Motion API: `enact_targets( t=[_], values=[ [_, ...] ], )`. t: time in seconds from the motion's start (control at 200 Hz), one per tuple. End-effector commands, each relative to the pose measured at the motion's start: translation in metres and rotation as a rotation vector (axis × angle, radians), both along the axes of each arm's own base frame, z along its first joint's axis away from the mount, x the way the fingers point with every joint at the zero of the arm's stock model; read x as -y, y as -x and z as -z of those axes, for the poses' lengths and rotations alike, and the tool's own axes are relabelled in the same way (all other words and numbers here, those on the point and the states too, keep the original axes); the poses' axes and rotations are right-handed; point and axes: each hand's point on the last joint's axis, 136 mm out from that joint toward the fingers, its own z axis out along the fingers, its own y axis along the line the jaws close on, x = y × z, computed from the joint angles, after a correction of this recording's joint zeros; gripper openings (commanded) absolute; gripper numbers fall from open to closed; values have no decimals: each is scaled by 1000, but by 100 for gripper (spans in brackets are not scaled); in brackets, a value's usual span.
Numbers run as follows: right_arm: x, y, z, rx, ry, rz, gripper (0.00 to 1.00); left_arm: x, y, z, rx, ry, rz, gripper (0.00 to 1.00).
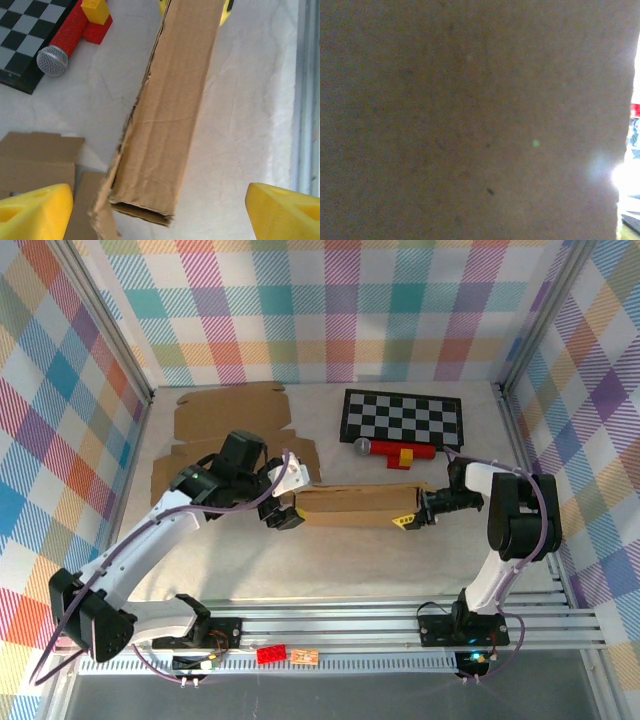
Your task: Fold the paper box
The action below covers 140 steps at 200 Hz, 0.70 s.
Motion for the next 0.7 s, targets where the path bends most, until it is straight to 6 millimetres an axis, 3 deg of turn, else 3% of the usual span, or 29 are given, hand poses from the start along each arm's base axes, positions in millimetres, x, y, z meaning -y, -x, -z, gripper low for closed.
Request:
enact_targets(
  t=[0.0,0.06,0.24,0.4,0.57,0.695],
  values=[
    [13,14,29,-54,134,-41,44,9,-11,1,94,-57,114,93],
    [13,13,30,-55,133,-38,44,12,-18,6,99,-72,115,100],
    [14,10,30,-53,130,-29,43,19,-19,14,88,-80,158,100],
    [14,7,30,-55,130,-24,43,30,-9,30,31,-96,212,98],
    [14,7,29,-59,125,-24,45,44,-17,45,42,-124,199,96],
    [15,7,30,-63,132,-17,53,49,-25,52,64,-141,170,93]
  ],
)
